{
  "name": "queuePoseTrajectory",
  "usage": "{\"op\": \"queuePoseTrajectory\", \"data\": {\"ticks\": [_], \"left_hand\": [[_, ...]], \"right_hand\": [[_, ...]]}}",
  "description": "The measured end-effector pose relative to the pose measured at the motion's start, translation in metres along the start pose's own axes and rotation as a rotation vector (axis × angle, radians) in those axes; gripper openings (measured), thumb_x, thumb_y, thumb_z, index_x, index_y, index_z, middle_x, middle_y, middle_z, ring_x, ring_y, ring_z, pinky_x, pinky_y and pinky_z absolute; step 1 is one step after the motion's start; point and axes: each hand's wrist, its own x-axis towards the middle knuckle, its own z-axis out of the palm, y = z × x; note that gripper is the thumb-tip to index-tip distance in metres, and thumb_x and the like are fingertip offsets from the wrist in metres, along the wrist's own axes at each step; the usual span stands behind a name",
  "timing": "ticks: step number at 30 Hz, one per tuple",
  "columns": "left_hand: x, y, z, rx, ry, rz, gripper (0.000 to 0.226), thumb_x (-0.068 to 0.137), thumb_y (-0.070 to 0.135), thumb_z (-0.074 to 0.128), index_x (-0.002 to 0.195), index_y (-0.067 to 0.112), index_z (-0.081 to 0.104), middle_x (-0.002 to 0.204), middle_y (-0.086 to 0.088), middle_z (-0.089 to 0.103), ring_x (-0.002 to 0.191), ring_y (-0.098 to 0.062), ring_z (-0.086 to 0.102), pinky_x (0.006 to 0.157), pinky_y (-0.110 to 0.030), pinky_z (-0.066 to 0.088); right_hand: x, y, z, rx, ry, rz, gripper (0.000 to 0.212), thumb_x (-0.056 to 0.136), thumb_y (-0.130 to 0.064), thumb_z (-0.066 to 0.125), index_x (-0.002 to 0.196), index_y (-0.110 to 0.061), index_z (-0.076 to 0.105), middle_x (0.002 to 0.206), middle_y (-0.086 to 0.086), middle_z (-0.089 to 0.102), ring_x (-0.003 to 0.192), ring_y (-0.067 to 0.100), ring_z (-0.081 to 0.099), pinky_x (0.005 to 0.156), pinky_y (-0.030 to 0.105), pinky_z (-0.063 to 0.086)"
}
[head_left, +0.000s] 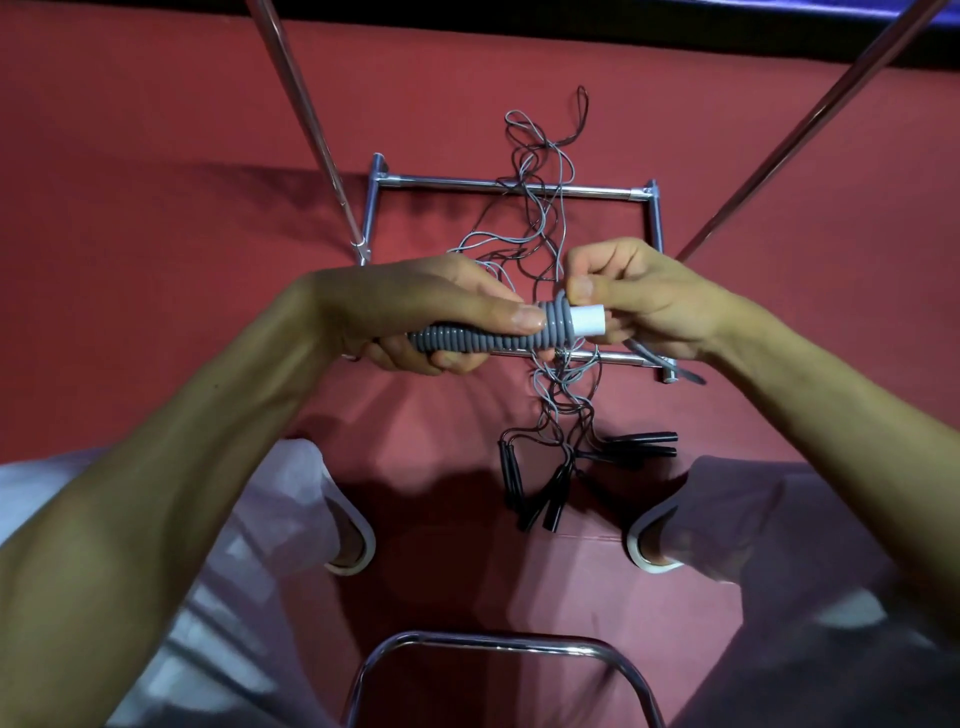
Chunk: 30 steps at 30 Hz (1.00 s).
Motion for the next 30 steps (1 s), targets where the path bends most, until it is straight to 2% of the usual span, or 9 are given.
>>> {"op": "queuePoseTrajectory", "data": {"ticks": [4,11,15,17,20,23,25,27,30], "left_hand": [[-0.002,0.002,0.0,0.03,0.072,0.068,0.07,0.084,0.053,0.066,0.121,-0.006,0.058,0.055,-0.005,0.041,0.032,-0.008,0.022,0.04,-0.01,0.025],[0.002,0.002,0.007,0.101,0.22,0.181,0.042,0.084,0.035,0.08,0.114,0.007,0.071,0.053,0.002,0.047,0.032,-0.01,0.029,0.038,-0.015,0.029],[0.009,-0.004,0.015,0.135,0.374,0.243,0.032,0.084,0.029,0.084,0.103,0.005,0.072,0.056,-0.002,0.051,0.037,-0.011,0.036,0.039,-0.02,0.029],[0.018,-0.011,0.024,0.209,0.531,0.257,0.034,0.079,0.029,0.088,0.097,0.005,0.07,0.06,0.005,0.055,0.045,-0.005,0.041,0.045,-0.02,0.033],[0.026,-0.019,0.036,0.318,0.702,0.241,0.053,0.075,0.038,0.09,0.115,0.019,0.059,0.063,0.01,0.063,0.05,-0.008,0.043,0.052,-0.024,0.037],[0.027,-0.021,0.043,0.481,0.69,0.253,0.078,0.086,0.042,0.079,0.151,0.047,0.037,0.061,0.009,0.057,0.049,-0.007,0.044,0.056,-0.022,0.038],[0.029,-0.022,0.046,0.634,0.659,0.25,0.074,0.092,0.047,0.069,0.153,0.057,0.027,0.058,0.007,0.053,0.051,-0.011,0.045,0.055,-0.021,0.038],[0.033,-0.026,0.044,0.696,0.671,0.247,0.066,0.093,0.053,0.063,0.152,0.057,0.032,0.061,-0.001,0.054,0.055,-0.015,0.048,0.058,-0.029,0.044],[0.037,-0.027,0.041,0.549,0.711,0.263,0.057,0.091,0.054,0.066,0.145,0.048,0.048,0.089,0.003,0.07,0.08,-0.012,0.065,0.08,-0.036,0.054]], "right_hand": [[0.003,0.001,0.002,-0.032,0.043,-0.031,0.038,0.077,-0.052,0.078,0.06,-0.023,0.061,0.047,-0.007,0.041,0.039,0.003,0.032,0.039,0.013,0.029],[0.009,0.002,0.012,-0.06,0.112,0.026,0.058,0.087,-0.059,0.052,0.043,-0.021,0.048,0.036,-0.001,0.036,0.034,0.012,0.027,0.042,0.025,0.019],[0.018,0.015,0.024,-0.013,0.244,0.04,0.068,0.104,-0.037,0.045,0.039,-0.016,0.052,0.034,0.004,0.034,0.029,0.013,0.025,0.037,0.02,0.017],[0.021,0.025,0.028,-0.013,0.366,0.056,0.07,0.109,-0.02,0.041,0.042,-0.017,0.06,0.033,0.003,0.032,0.026,0.01,0.022,0.037,0.017,0.013],[0.02,0.031,0.03,0.087,0.444,0.148,0.066,0.108,-0.015,0.041,0.044,-0.018,0.058,0.034,0.0,0.032,0.025,0.006,0.022,0.041,0.017,0.009],[0.015,0.031,0.027,0.204,0.451,0.297,0.052,0.106,-0.006,0.039,0.058,-0.014,0.056,0.038,-0.001,0.034,0.028,0.004,0.025,0.041,0.015,0.011],[0.011,0.031,0.024,0.184,0.458,0.361,0.043,0.101,0.005,0.033,0.065,-0.009,0.051,0.041,-0.001,0.035,0.03,0.003,0.028,0.039,0.014,0.014],[0.009,0.029,0.021,0.188,0.418,0.404,0.039,0.097,0.009,0.029,0.068,-0.008,0.048,0.042,-0.002,0.036,0.031,0.002,0.029,0.036,0.013,0.016],[0.013,0.022,0.016,0.243,0.381,0.418,0.035,0.096,0.007,0.028,0.072,-0.009,0.047,0.044,-0.002,0.036,0.03,0.0,0.03,0.031,0.011,0.019]]}}
